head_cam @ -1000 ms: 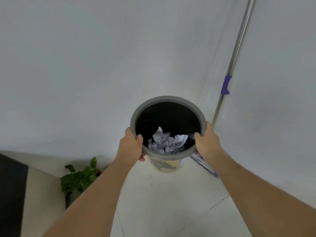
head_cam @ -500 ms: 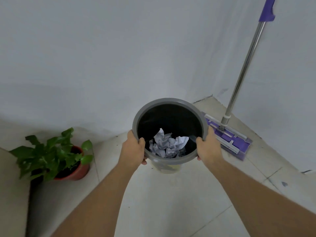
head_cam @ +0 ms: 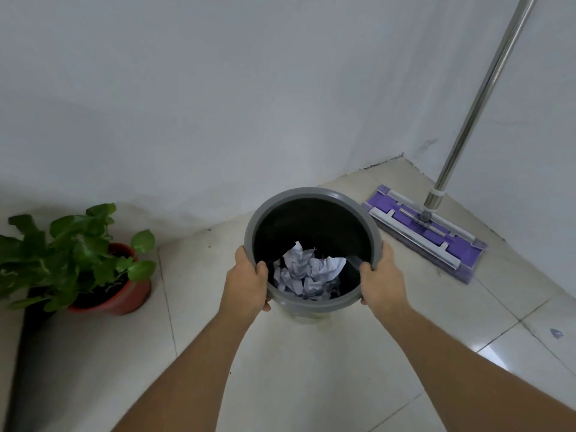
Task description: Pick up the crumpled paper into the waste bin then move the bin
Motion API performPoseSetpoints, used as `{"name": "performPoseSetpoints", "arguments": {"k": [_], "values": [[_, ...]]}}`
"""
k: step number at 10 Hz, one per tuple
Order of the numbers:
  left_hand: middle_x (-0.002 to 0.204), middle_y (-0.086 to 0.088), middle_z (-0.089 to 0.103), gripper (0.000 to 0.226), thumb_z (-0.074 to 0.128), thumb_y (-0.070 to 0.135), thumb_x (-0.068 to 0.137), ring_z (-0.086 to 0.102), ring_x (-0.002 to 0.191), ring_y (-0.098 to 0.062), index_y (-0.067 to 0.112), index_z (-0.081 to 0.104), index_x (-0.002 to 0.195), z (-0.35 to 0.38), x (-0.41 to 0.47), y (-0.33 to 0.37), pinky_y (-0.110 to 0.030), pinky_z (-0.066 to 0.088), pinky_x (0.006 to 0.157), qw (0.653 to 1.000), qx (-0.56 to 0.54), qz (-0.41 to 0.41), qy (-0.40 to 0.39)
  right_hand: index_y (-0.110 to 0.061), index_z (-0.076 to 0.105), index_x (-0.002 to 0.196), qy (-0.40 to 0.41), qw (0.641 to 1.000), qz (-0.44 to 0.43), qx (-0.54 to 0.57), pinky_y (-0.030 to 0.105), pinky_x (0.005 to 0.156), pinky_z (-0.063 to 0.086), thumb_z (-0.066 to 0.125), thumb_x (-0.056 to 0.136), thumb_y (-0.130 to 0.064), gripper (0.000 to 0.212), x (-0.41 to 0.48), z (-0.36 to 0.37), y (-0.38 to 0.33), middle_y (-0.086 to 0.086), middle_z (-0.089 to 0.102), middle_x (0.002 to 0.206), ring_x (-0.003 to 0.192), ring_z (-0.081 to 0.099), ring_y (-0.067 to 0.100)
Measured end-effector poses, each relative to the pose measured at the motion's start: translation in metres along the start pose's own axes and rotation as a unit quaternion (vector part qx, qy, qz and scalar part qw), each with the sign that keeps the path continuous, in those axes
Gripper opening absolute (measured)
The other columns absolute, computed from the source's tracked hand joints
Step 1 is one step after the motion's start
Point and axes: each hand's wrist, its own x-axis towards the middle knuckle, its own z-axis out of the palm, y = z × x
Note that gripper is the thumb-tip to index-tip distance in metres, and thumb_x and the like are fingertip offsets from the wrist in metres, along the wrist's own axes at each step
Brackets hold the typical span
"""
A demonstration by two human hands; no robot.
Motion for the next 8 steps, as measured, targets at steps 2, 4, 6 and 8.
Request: {"name": "performPoseSetpoints", "arguments": {"k": [2,4,6,8], "values": [[0.113,-0.012,0.064,0.036,0.041,0.025,0.103,0.072,0.073,-0.028,0.020,0.033,0.137,0.003,0.000,0.000,-0.021,0.055,0.043,1.000,0.004,0.003,0.009,-0.031,0.032,0.134,-0.003,1.000,-0.002,-0.003,0.046,0.067,0.058,0.043,0.098,-0.018,0.040,0.004,0.001,0.002,0.000,0.058,0.082,0.072,0.063,0.028],[0.109,-0.012,0.064,0.039,0.042,0.028,0.103,0.069,0.068,-0.023,0.020,0.029,0.139,0.000,-0.002,0.004,-0.024,0.056,0.044,1.000,0.005,-0.015,-0.006,-0.027,0.027,0.139,-0.011,1.000,0.001,-0.022,0.043,0.062,0.058,0.046,0.099,-0.025,0.045,0.003,-0.001,0.000,0.005,0.062,0.090,0.070,0.063,0.023],[0.124,-0.017,0.062,0.075,0.044,0.051,0.097,0.068,0.099,-0.035,0.016,0.011,0.154,-0.027,-0.014,0.017,-0.044,0.061,0.077,0.997,0.060,-0.042,-0.014,-0.019,0.015,0.152,0.000,0.995,0.045,-0.090,0.043,0.085,0.050,0.044,0.097,-0.045,0.067,-0.004,-0.023,-0.017,0.020,0.043,0.137,0.109,0.056,0.037],[0.147,-0.024,0.047,0.075,0.041,0.050,0.098,0.050,0.131,-0.039,0.008,0.017,0.155,-0.104,-0.050,0.078,-0.045,0.043,0.104,0.999,0.036,-0.039,0.010,-0.017,0.024,0.151,0.020,0.993,0.036,-0.113,0.051,0.101,0.044,0.044,0.097,-0.041,0.062,-0.039,-0.088,-0.093,0.022,0.038,0.145,0.127,0.045,0.040]]}}
